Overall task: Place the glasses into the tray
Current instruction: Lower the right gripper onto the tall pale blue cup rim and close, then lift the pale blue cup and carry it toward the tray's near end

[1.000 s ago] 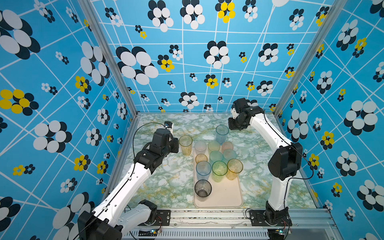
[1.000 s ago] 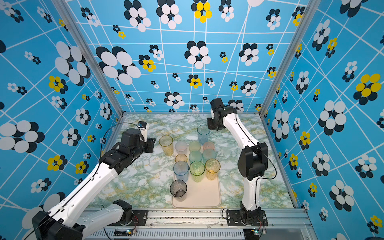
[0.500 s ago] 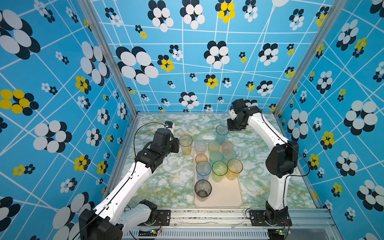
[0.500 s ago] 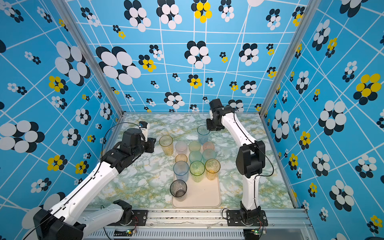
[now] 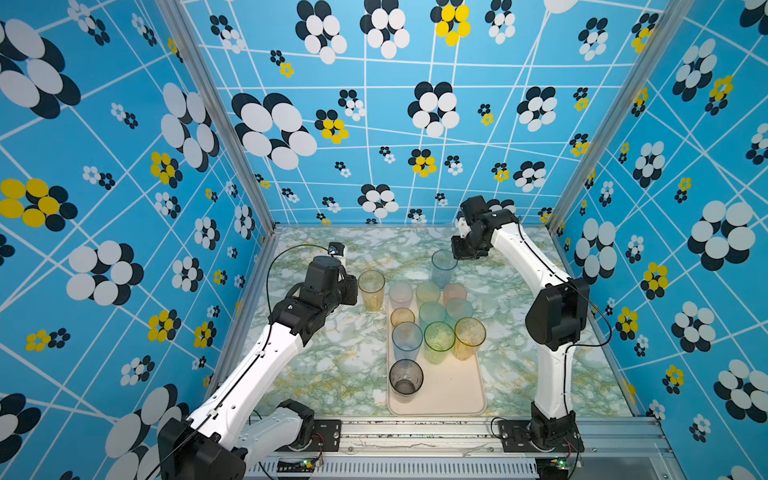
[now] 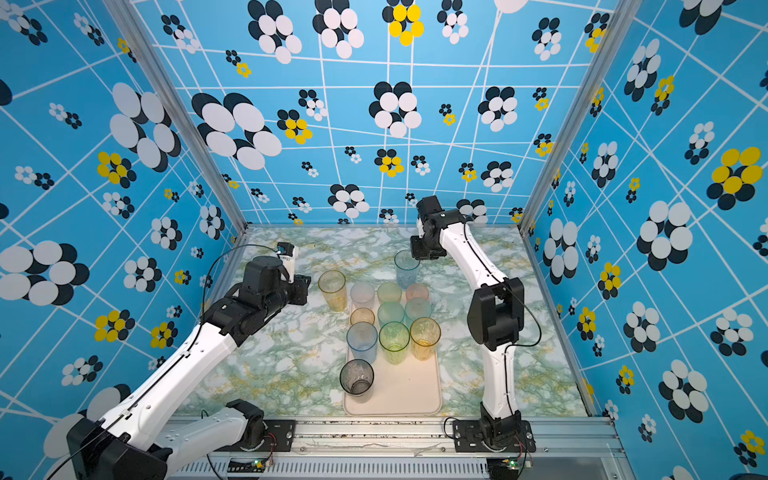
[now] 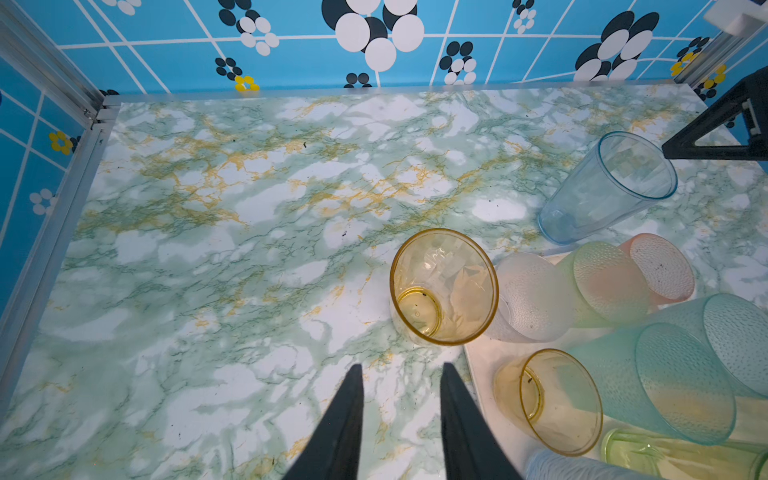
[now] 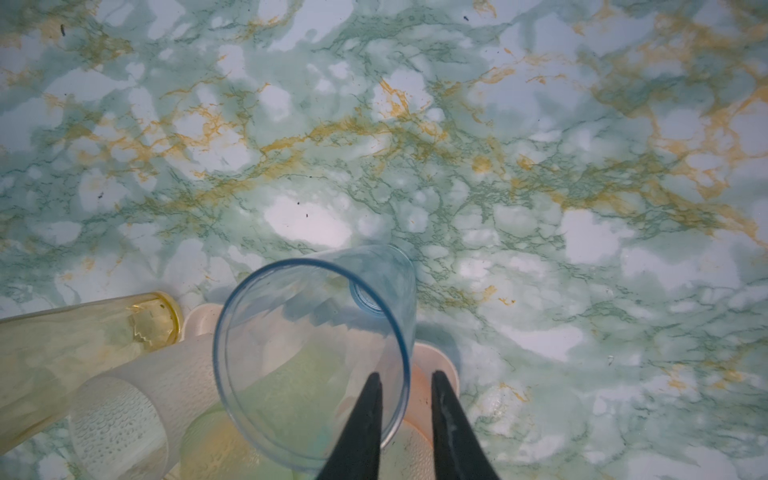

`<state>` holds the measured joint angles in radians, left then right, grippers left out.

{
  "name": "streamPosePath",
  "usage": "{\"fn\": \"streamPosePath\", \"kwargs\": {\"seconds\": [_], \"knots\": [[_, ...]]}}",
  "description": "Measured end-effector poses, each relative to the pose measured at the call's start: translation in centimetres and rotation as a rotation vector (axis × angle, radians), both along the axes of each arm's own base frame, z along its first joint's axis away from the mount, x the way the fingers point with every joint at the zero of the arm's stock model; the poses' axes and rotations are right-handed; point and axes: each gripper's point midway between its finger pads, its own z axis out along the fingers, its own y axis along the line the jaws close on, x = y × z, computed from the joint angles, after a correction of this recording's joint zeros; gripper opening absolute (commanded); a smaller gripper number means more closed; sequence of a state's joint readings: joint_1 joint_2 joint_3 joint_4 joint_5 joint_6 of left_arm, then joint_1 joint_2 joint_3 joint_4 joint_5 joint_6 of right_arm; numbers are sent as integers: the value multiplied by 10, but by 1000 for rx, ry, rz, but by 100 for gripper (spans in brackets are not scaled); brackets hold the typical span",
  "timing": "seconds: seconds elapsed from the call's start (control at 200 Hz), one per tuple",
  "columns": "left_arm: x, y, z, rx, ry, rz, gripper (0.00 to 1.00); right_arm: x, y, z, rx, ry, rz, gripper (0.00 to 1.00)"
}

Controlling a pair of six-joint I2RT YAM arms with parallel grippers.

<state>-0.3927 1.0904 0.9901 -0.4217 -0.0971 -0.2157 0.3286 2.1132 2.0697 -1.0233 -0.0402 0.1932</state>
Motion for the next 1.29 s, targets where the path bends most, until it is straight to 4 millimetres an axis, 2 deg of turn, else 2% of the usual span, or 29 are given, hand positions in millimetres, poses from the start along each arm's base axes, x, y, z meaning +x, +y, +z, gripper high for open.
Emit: {"fn": "streamPosePath", "kwargs": {"seconds": [0.215, 0.45, 0.695, 0.945, 1.155, 1.295], "knots": [[0, 1, 0, 0, -1, 3, 33, -1, 0, -11, -13, 35, 0, 22], [1, 3, 0, -2, -1, 8, 33, 4, 1, -6, -12, 27, 4, 19], [3, 5, 1, -5, -3, 14, 33, 5, 1, -28, -30, 72, 6, 16], [2, 4, 0, -10, 0, 8, 33, 2, -2, -28, -52, 80, 9, 4], [3, 5, 0, -14, 0, 8, 33, 3, -5, -27, -78, 63, 3, 2], [2, 3, -2, -19, 7, -3, 32, -4, -13, -23, -95, 36, -12, 1]]}}
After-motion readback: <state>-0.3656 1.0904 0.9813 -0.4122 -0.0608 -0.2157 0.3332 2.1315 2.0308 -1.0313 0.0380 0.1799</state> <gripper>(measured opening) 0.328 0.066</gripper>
